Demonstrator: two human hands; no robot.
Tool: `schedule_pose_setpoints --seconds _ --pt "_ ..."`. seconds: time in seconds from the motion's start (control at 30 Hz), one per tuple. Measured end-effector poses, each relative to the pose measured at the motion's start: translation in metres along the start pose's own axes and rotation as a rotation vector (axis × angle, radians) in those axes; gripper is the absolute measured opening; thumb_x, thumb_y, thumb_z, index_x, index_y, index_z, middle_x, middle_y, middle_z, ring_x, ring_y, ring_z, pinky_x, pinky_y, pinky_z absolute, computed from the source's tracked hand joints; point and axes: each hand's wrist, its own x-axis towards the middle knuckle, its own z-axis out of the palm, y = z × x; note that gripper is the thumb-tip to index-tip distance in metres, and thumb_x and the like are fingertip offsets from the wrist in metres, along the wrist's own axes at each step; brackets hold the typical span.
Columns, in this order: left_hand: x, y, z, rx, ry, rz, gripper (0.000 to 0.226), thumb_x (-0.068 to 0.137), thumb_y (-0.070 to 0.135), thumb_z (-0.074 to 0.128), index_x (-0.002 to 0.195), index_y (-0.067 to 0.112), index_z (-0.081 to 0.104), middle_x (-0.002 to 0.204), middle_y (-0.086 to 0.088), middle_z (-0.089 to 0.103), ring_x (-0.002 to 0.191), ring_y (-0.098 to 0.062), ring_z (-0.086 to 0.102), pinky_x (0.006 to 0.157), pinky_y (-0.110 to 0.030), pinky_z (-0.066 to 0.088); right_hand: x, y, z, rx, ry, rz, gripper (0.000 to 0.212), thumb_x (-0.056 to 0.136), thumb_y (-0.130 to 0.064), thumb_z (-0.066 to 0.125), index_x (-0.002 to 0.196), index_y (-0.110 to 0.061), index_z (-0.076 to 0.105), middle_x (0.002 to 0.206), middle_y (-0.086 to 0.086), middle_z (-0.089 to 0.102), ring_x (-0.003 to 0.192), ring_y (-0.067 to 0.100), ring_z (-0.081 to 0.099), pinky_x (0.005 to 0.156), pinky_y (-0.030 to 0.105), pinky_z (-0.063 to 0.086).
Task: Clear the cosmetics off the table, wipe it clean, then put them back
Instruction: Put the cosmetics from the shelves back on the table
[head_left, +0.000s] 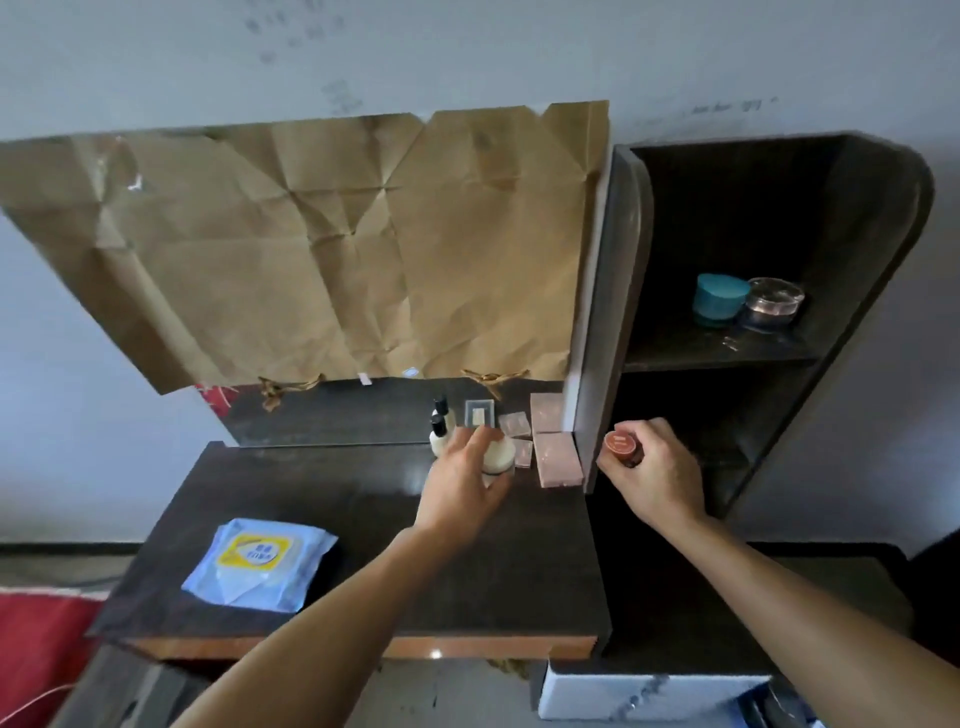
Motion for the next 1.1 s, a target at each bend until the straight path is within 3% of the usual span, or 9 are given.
schedule_pose_setpoints --seconds 0.1,0.3,0.5,0.63,0.73,0.93,1.1 --pt "-0.032 -0.045 -0.029 0.047 0.022 -0.074 0.037 0.082 0.028 0.069 0.115 0.018 0.056 0.105 -0.003 0.056 0.091 -0.024 0.056 0.073 -0.028 0.04 -0.021 -0.038 0.039 0.029 -0.122 -0.032 0.031 0.072 -0.035 0.074 0.094 -0.017 0.065 0.095 0.0 0.057 0.079 0.024 0.062 0.064 0.033 0.05" --pt "-0.06 -0.122 -0.065 0.059 0.112 -0.255 0.038 0.081 0.028 0.071 0.115 0.017 0.057 0.105 -0.003 0.057 0.092 -0.025 0.058 0.073 -0.025 0.038 -0.035 -0.087 0.107 0.017 -0.294 -0.152 0.028 0.073 -0.035 0.072 0.096 -0.021 0.065 0.096 -0.002 0.061 0.082 0.021 0.061 0.064 0.027 0.045" --pt "-0.042 -0.191 -0.08 0.045 0.136 -0.365 0.035 0.082 0.031 0.069 0.112 0.021 0.053 0.104 0.001 0.055 0.09 -0.021 0.057 0.073 -0.033 0.046 -0.008 -0.108 0.187 -0.031 -0.441 -0.159 0.028 0.075 -0.042 0.068 0.098 -0.027 0.063 0.095 -0.008 0.058 0.085 0.016 0.06 0.068 0.033 0.05" --pt "-0.013 -0.233 -0.077 0.061 0.091 -0.401 0.032 0.081 0.03 0.07 0.107 0.019 0.054 0.1 0.003 0.056 0.088 -0.018 0.056 0.07 -0.028 0.042 0.02 -0.118 0.242 -0.083 -0.47 -0.134 0.023 0.078 -0.04 0.064 0.097 -0.026 0.064 0.098 -0.008 0.061 0.088 0.017 0.061 0.064 0.026 0.04" --pt "0.01 -0.262 -0.066 0.069 0.03 -0.405 0.034 0.078 0.03 0.071 0.106 0.02 0.054 0.099 0.006 0.058 0.09 -0.018 0.055 0.07 -0.027 0.04 0.035 -0.122 0.28 -0.1 -0.518 -0.121 0.018 0.081 -0.033 0.062 0.096 -0.024 0.063 0.1 -0.006 0.063 0.089 0.019 0.061 0.067 0.03 0.047" --pt "0.047 -0.306 -0.03 0.058 -0.046 -0.441 0.032 0.076 0.031 0.071 0.101 0.021 0.053 0.098 0.007 0.06 0.094 -0.02 0.054 0.072 -0.033 0.046 0.054 -0.124 0.343 -0.128 -0.624 -0.049 0.01 0.083 -0.02 0.057 0.087 -0.027 0.051 0.09 -0.009 0.059 0.08 0.021 0.06 0.057 0.03 0.036" --pt "0.08 -0.34 -0.001 0.039 -0.132 -0.443 0.038 0.079 0.031 0.07 0.109 0.018 0.052 0.106 0.003 0.06 0.101 -0.02 0.053 0.079 -0.038 0.048 0.058 -0.122 0.383 -0.161 -0.628 -0.021 0.012 0.083 -0.017 0.059 0.087 -0.025 0.05 0.091 -0.006 0.055 0.079 0.023 0.058 0.057 0.034 0.042"
